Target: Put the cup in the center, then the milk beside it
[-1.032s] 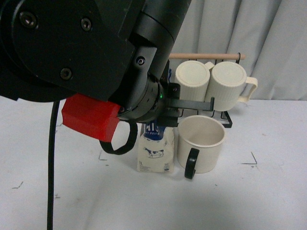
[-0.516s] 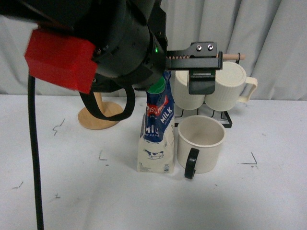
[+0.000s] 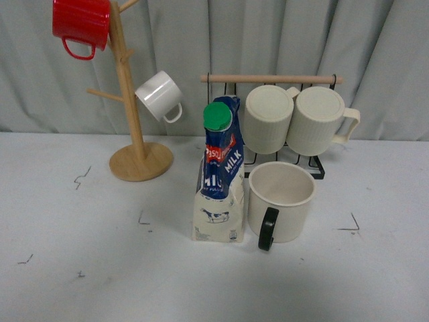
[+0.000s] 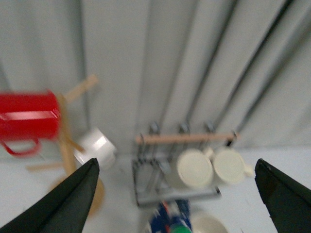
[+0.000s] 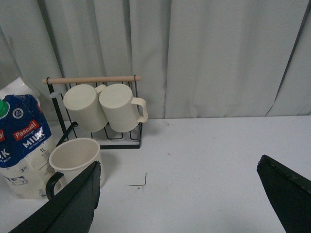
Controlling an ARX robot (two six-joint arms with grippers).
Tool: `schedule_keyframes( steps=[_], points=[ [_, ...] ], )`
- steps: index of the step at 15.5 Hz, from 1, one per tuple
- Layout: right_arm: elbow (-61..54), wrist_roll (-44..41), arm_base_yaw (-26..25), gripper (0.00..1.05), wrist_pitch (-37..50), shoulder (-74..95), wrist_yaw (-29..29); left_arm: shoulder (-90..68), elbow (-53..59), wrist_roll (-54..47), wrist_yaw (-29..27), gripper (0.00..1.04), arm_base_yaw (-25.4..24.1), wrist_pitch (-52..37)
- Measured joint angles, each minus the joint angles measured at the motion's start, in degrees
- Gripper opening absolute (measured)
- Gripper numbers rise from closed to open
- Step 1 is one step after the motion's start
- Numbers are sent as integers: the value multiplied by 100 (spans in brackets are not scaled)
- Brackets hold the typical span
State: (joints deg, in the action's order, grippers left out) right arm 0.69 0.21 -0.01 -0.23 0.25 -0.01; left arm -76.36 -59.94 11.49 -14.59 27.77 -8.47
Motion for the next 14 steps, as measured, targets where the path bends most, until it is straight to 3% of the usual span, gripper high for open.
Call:
schedule_keyframes(
  steps=[1, 2, 4, 8, 12, 13, 14],
  points=[
    [0, 0, 0, 98, 0, 0, 0, 476, 616, -424, -625, 84, -201, -892],
    [0, 0, 0, 98, -2, 0, 2, 1130, 1421, -745, -566, 72, -612, -1132],
    [0, 0, 0, 98, 0, 0, 0, 2251, 2636, -953, -13, 48, -1482, -1217],
    [0, 0, 0, 98, 0, 0, 2, 3161, 4129, -1062, 619, 2, -1950, -1659],
    [0, 0, 0, 98, 0, 0, 2, 3908, 4887, -1064, 949, 2, -2264, -1753],
    [0, 0, 0, 98, 0, 0, 0, 4068, 5027, -1067, 1329, 2, -2546, -1709],
    [0, 2, 0, 98, 0, 0, 2, 4242, 5158, -1064, 1360, 2, -2804, -1666]
  ],
)
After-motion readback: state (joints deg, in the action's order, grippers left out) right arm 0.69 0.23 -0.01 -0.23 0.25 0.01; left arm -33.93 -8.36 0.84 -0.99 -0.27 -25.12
